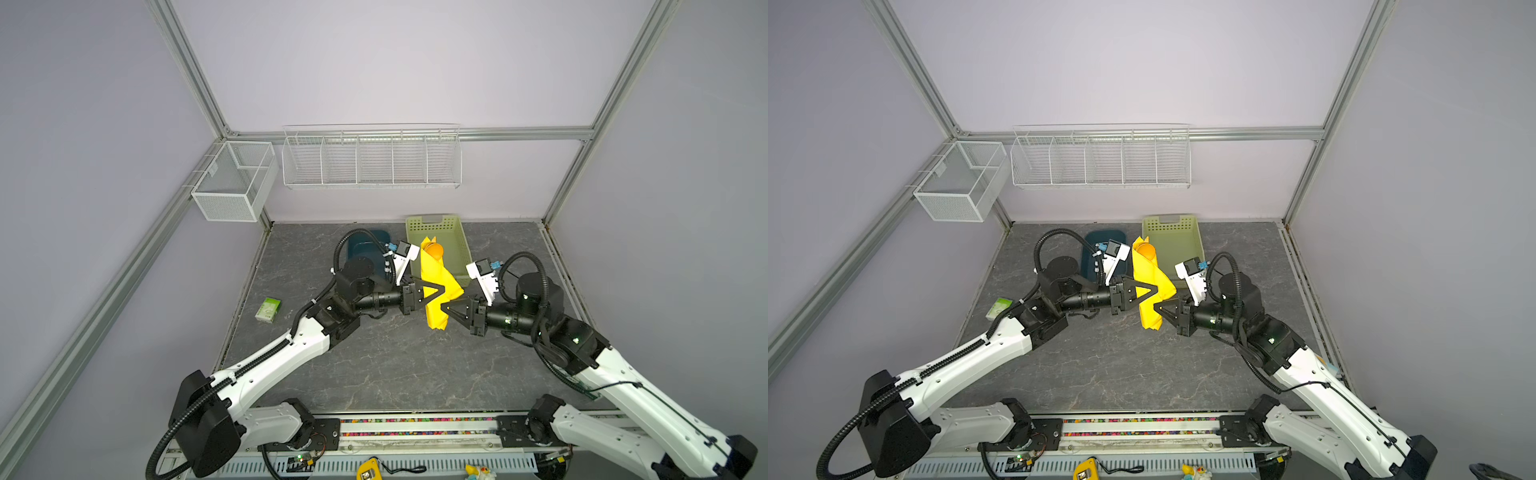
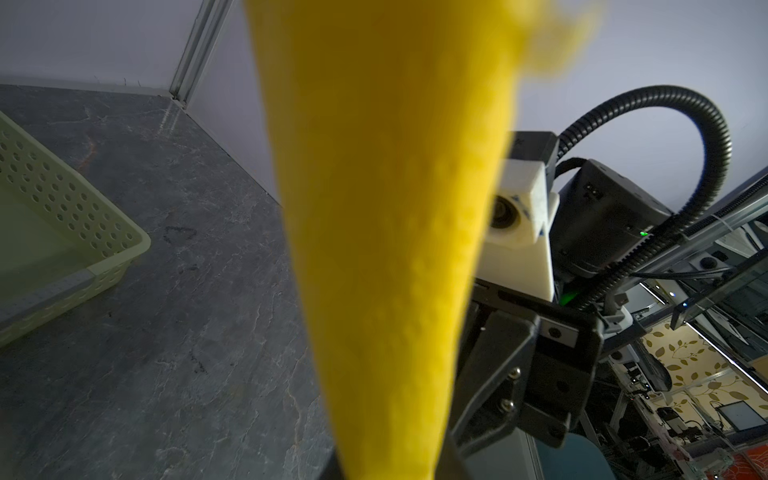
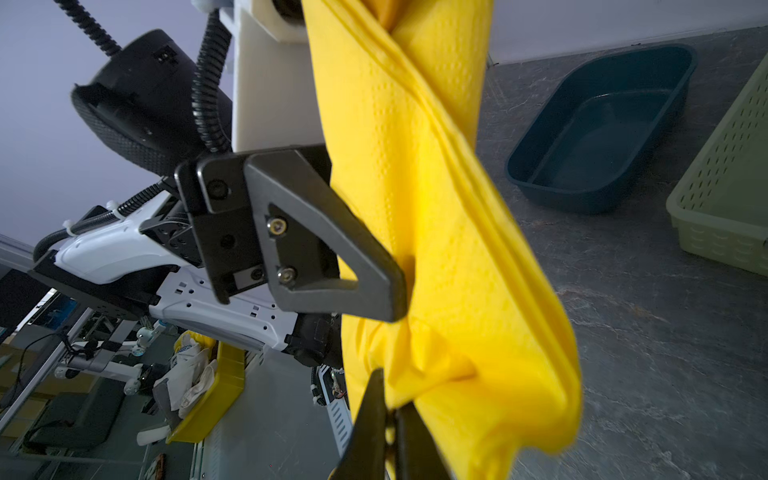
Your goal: Place the utensils on the paper napkin and roll it up
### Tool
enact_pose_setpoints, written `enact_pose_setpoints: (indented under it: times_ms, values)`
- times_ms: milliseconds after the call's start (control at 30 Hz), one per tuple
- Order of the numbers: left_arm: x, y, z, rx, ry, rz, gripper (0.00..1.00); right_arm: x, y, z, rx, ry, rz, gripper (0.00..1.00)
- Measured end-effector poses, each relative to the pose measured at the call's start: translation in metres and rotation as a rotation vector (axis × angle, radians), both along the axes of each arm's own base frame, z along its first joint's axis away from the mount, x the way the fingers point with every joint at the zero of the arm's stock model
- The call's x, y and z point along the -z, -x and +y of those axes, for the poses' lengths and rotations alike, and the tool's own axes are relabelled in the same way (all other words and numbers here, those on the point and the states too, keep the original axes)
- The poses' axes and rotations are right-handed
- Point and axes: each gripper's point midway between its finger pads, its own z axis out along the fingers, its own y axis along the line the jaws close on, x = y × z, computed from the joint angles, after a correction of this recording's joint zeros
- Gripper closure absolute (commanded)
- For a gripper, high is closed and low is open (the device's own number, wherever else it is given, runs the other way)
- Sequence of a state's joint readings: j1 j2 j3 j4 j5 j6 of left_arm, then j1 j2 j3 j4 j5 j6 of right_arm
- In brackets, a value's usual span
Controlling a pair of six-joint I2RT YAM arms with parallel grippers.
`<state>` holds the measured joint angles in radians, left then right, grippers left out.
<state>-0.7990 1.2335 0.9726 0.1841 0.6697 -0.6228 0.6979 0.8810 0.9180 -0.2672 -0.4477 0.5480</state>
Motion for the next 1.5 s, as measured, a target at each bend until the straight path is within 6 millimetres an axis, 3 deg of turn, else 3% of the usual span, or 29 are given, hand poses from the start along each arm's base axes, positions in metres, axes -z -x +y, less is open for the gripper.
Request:
enact_pose_setpoints:
  times_ms: [67,167,467,567,700,867,1067,1500]
  values:
    - [0.0,-0.001,0.0,-0.006,-0.001,-0.002,0.98,0.001,-0.001,-0.001,0.01,0.008,-0.003,0.8]
    - [-0.001,-0.004,0.001,-0.025,0.0,-0.007,0.99,0.001,-0.003,-0.006,0.045,0.02,-0.011,0.58]
    - [-0.014,0.0,0.008,-0.035,0.022,-0.042,1.0,-0.014,-0.004,-0.045,0.231,0.019,-0.057,0.35]
    - [-0.015,0.004,0.007,-0.013,0.028,-0.049,1.0,-0.026,-0.001,-0.044,0.218,-0.018,-0.064,0.29]
    - [-0.02,0.011,0.007,0.026,0.046,-0.063,1.0,-0.042,0.0,-0.033,0.166,-0.066,-0.062,0.27]
    - [-0.029,0.019,0.006,0.073,0.078,-0.087,1.0,-0.043,-0.004,-0.022,0.127,-0.079,-0.044,0.35]
    - [-0.033,0.023,0.007,0.091,0.092,-0.099,1.0,-0.049,-0.001,-0.016,0.08,-0.111,-0.037,0.6]
    - [-0.047,0.025,0.01,0.087,0.118,-0.129,1.0,-0.06,0.01,-0.036,0.112,-0.103,-0.086,0.93]
